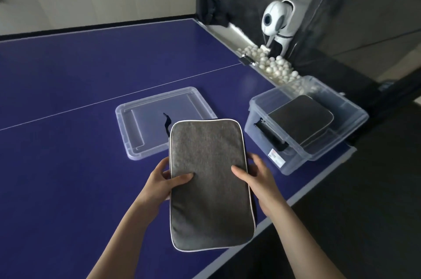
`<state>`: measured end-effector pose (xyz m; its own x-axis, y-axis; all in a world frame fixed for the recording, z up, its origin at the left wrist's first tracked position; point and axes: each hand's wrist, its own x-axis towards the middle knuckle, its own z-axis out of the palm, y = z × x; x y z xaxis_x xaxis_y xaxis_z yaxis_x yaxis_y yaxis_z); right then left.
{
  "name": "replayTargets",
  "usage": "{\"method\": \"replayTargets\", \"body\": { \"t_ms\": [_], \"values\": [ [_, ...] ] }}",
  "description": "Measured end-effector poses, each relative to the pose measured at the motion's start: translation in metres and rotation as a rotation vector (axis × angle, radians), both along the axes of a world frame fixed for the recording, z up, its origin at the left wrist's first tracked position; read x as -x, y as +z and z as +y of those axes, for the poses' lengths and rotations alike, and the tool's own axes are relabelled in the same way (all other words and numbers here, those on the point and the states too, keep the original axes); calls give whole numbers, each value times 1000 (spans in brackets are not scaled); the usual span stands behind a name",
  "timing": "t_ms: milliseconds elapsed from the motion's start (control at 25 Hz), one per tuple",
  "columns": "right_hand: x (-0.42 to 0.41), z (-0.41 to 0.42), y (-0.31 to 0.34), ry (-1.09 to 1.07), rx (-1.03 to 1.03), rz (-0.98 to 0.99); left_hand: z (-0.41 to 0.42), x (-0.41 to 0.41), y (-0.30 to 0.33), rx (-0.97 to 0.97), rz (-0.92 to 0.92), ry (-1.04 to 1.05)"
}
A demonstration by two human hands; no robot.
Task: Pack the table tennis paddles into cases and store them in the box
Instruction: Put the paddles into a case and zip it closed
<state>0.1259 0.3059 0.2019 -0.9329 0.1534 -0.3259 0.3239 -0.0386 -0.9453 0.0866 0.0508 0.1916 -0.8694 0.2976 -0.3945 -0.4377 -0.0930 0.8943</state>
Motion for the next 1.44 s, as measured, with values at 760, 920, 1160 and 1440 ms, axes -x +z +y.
{"method": "replayTargets", "body": {
  "t_ms": [760,920,1160,1440],
  "values": [
    [14,336,48,-92,38,76,345,29,48,-94,64,-34],
    [60,359,48,-56,-2,67,369,69,46,-125,52,9],
    [128,382,62,7,-36,13,400,125,41,-287,5,229],
    [136,387,31,-233,407,-48,448,156,33,-439,-71,591]
  ]
}}
